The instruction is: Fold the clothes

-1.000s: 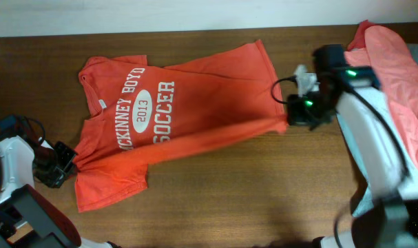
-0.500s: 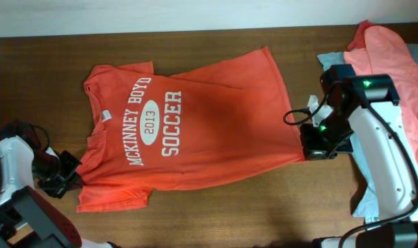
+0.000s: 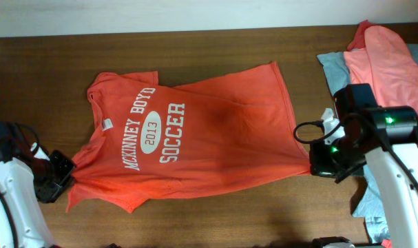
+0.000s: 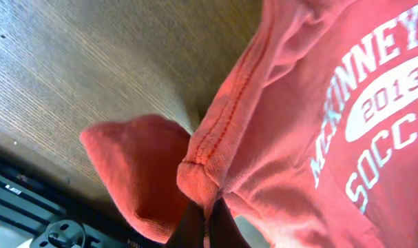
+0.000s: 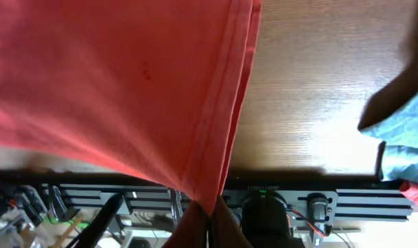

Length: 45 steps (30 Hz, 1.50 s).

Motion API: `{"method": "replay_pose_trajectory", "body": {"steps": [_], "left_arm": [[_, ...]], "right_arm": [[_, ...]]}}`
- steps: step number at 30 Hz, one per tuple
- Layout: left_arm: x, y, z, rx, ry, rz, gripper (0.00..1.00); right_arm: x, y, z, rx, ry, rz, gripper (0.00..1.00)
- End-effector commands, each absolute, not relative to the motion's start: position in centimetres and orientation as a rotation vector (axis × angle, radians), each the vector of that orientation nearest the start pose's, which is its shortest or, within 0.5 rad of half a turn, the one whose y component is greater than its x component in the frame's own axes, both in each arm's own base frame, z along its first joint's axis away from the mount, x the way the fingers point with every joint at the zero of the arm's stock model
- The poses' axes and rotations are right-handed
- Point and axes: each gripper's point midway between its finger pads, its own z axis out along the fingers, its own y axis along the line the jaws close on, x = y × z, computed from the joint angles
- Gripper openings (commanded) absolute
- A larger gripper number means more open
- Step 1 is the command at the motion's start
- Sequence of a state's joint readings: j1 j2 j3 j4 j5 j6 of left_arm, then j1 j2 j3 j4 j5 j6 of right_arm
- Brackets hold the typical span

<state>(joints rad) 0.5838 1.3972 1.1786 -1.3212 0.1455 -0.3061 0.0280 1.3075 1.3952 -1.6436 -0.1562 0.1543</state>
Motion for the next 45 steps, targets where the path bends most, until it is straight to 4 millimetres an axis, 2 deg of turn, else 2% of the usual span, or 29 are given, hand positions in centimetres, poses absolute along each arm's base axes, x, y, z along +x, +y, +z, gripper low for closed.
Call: {"method": "replay_pose_trajectory", "body": {"steps": [1,5,8,11,15,19,20,23,26,31,37,39,40,41,42,43,45], "left_arm": [[20.5,10.7,14.5,-1.302,2.781,-0.207,0.0],[19.8,10.2,14.7,-1.314,2.8,-0.214,0.0],[20.3,10.5,15.1,-1.298,2.76,-0.207,0.0],[24.1,10.8,16.0,-1.221,2.613,-0.325,0.0],[26.7,12.2,16.7,-1.236,2.479,-0.325,0.0],[28.6,12.7,16.5,-1.202,2.446,-0.322,0.0],[29.5,12.6,16.2,-1.178,2.449,-0.326,0.0],[31.7,11.8,15.3,-1.097,2.468,-0.338,0.0],[33.9,10.7,14.0,-1.026,2.494,-0.353,0.0],[36.2,10.2,11.3,-0.987,2.531,-0.366,0.0],[36.6,10.2,7.7,-1.026,2.602,-0.378,0.0],[36.6,10.1,6.6,-1.041,2.627,-0.382,0.06],[36.6,10.2,6.1,-1.047,2.636,-0.383,0.26],[36.6,10.1,5.9,-1.049,2.64,-0.383,0.4],[36.5,10.1,5.8,-1.051,2.644,-0.384,0.52],[36.5,10.1,5.8,-1.052,2.645,-0.384,0.58],[36.3,10.0,5.7,-1.056,2.652,-0.386,0.63]], "right_arm": [[18.0,1.9,21.2,0.277,3.104,0.182,0.04],[16.9,1.9,22.0,0.274,3.074,0.183,0.04],[17.2,1.8,22.2,0.269,3.044,0.173,0.04],[20.0,1.5,21.7,0.261,2.993,0.157,0.04],[23.9,1.5,20.0,0.253,2.979,0.157,0.04],[27.8,1.5,16.9,0.257,3.008,0.154,0.04],[29.4,1.5,15.3,0.254,3.022,0.154,0.04],[31.6,1.5,12.4,0.257,3.049,0.151,0.04],[33.5,1.5,10.5,0.249,3.04,0.152,0.04],[36.3,1.5,9.8,0.221,2.959,0.157,0.04],[38.6,1.5,10.3,0.208,2.864,0.162,0.04],[39.0,1.5,10.4,0.206,2.85,0.163,0.04],[39.1,1.5,10.3,0.206,2.848,0.163,0.11],[39.1,1.5,10.1,0.206,2.853,0.162,0.28],[39.0,1.5,10.0,0.207,2.859,0.162,0.37],[38.9,1.4,9.8,0.205,2.866,0.161,0.4],[38.6,1.5,9.6,0.187,2.882,0.158,0.48]]}}
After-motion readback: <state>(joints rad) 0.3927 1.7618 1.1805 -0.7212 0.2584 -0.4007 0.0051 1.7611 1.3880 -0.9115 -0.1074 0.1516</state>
